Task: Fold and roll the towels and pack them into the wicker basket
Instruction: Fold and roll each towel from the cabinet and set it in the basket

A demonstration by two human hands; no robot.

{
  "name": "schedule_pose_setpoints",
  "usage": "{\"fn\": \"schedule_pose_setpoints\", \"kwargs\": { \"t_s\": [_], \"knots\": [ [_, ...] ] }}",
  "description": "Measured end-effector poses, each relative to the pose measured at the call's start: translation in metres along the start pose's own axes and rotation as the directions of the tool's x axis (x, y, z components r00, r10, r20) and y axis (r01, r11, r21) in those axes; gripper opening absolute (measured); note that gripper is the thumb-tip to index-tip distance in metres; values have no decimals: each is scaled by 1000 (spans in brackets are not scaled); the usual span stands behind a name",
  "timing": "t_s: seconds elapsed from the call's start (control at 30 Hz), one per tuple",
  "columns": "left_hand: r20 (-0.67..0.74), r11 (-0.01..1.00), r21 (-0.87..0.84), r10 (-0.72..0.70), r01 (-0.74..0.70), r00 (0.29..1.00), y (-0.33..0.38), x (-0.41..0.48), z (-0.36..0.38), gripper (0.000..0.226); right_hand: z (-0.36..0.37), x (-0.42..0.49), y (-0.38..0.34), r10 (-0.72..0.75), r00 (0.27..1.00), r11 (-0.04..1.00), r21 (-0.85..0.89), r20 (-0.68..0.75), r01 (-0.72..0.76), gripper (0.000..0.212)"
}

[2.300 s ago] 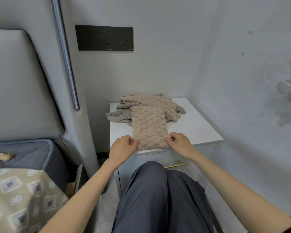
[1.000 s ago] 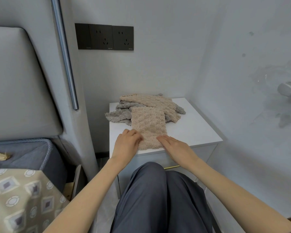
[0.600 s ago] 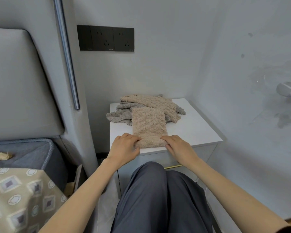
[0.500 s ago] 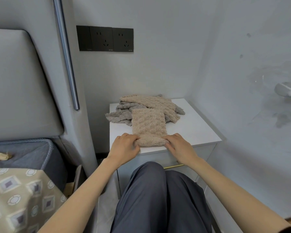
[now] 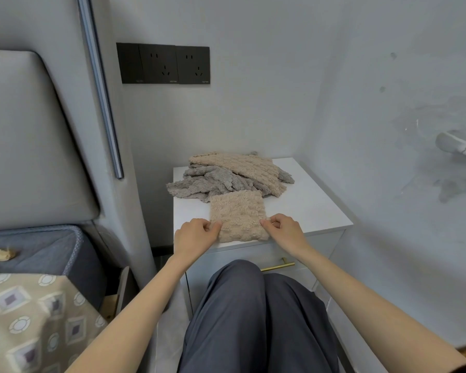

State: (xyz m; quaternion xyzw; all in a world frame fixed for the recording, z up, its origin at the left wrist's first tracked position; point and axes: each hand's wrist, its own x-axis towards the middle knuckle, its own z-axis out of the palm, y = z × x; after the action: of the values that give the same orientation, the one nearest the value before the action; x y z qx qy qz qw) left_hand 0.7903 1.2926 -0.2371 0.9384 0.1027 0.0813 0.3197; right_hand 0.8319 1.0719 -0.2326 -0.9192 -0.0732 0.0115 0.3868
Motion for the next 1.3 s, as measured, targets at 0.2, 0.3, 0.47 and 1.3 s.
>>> {"fn": "schedule_pose_setpoints", "kwargs": {
  "t_s": [0.2,0.3,0.47,1.3],
  "knots": [
    [-15,998,64,-20,21,1000,-1,4,4,50,9,2,1,26,993,999,-23,-115,-29,31],
    [-4,999,40,-16,16,1000,-2,5,7,51,13,1,4,-20,989,997,-70,-145,9,31],
    [7,997,76,-26,26,1000,-1,8,7,52,11,-6,-8,-363,899,892,-371,-244,259,20],
    [-183,949,214,273,-233,944,4,0,-2,28,16,-14,9,-590,792,621,-539,155,568,47]
  ]
}}
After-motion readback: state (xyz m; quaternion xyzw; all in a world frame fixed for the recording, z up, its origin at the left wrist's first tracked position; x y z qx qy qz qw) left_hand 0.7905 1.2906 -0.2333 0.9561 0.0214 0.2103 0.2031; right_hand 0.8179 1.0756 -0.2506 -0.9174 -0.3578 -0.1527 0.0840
